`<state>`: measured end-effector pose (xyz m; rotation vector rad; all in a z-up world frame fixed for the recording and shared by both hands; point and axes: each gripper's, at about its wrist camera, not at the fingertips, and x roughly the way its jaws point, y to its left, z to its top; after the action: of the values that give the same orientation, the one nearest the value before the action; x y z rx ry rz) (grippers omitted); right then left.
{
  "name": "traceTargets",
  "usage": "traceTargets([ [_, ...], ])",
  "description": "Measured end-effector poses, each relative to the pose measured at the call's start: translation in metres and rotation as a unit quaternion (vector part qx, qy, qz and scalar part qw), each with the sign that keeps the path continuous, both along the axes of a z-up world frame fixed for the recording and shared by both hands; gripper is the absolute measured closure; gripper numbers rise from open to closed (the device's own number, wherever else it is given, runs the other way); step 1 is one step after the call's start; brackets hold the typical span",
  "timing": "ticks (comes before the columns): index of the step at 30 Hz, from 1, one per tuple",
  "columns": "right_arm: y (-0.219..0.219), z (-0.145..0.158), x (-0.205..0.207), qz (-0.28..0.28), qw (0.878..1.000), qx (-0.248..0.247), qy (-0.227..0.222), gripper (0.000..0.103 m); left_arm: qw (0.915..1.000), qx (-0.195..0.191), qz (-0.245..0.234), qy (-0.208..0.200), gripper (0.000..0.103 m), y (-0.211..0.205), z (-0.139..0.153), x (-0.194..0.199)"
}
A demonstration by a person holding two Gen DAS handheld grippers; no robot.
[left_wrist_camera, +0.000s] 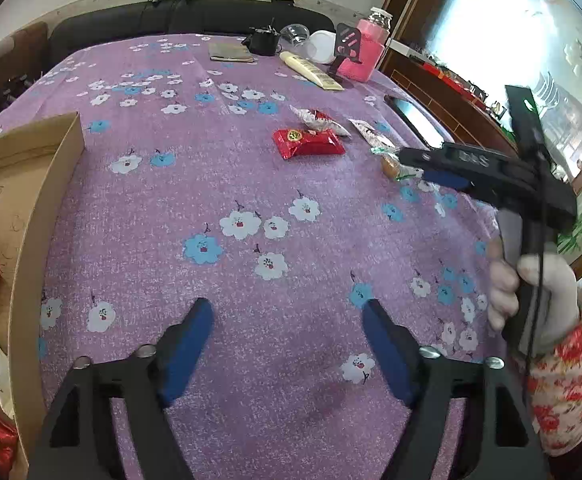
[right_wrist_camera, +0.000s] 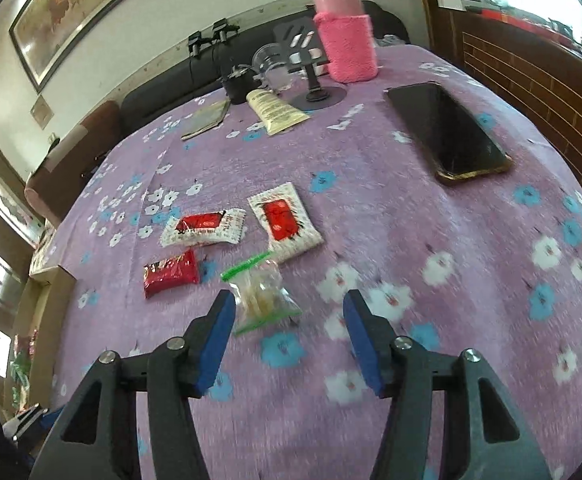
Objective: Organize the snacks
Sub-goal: 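Move both tools back over the remaining snacks on the table, then grasp the clear zip bag with the right tool while the left tool grasps the red candy bar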
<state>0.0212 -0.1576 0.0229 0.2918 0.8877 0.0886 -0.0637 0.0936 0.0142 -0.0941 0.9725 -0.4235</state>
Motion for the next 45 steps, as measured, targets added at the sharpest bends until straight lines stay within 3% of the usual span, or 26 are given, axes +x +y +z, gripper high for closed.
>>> traceTargets([
  [5,0.02,-0.005,0.019,0.011,0.999,-0.033,0.013,0.048,0.9998,-0.019,-0.004,0.006,0.0,-0.002,-0.002,-0.003],
  [9,0.025,-0.007,0.018,0.009,0.999,-0.051,0.005,0.048,0.9998,-0.015,-0.002,0.011,0.001,-0.004,-0.002,-0.004],
  [14,0.016,-0.009,0.018,0.003,0.999,-0.049,-0.002,0.073,0.9992,0.021,-0.031,0.014,0.001,-0.012,-0.003,-0.005],
  [16,0.012,-0.009,0.019,0.006,0.999,-0.037,-0.004,0.073,0.998,0.042,-0.037,0.031,0.001,-0.017,-0.002,-0.003],
  [19,0.01,-0.009,0.018,0.008,1.0,-0.028,-0.004,0.074,0.998,0.011,-0.04,0.048,0.025,-0.017,0.008,0.012],
  [20,0.009,-0.008,0.017,0.01,1.0,-0.023,-0.003,0.074,0.9981,0.006,-0.042,0.045,0.026,-0.018,0.012,0.018],
  [24,-0.002,-0.006,0.013,0.01,1.0,0.017,-0.003,0.074,0.9965,0.049,-0.067,-0.015,0.026,-0.046,0.036,0.052],
  [27,-0.012,0.0,0.012,0.011,0.999,0.044,-0.015,0.074,0.9922,0.072,-0.098,-0.027,0.026,-0.067,0.036,0.083],
  [30,-0.022,0.001,0.014,0.004,0.998,0.066,-0.014,0.074,0.9807,0.124,-0.139,-0.059,0.026,-0.094,0.029,0.112],
  [34,-0.033,0.001,0.017,-0.003,0.996,0.09,-0.012,0.074,0.9694,0.167,-0.171,-0.054,0.025,-0.116,0.009,0.141],
  [38,-0.039,0.002,0.019,-0.009,0.995,0.101,-0.013,0.073,0.9709,0.162,-0.171,-0.044,0.025,-0.119,0.002,0.154],
  [39,-0.04,0.002,0.019,-0.01,0.995,0.102,-0.013,0.073,0.9726,0.159,-0.166,-0.036,0.029,-0.118,0.002,0.155],
  [41,-0.041,0.0,0.021,-0.01,0.994,0.106,-0.01,0.073,0.9763,0.132,-0.17,-0.019,0.065,-0.117,0.004,0.153],
  [43,-0.041,-0.002,0.022,-0.011,0.994,0.108,-0.004,0.073,0.9767,0.131,-0.169,-0.017,0.079,-0.117,0.006,0.145],
  [45,-0.042,-0.003,0.023,-0.012,0.994,0.11,-0.001,0.073,0.9772,0.127,-0.17,-0.013,0.082,-0.117,0.005,0.138],
])
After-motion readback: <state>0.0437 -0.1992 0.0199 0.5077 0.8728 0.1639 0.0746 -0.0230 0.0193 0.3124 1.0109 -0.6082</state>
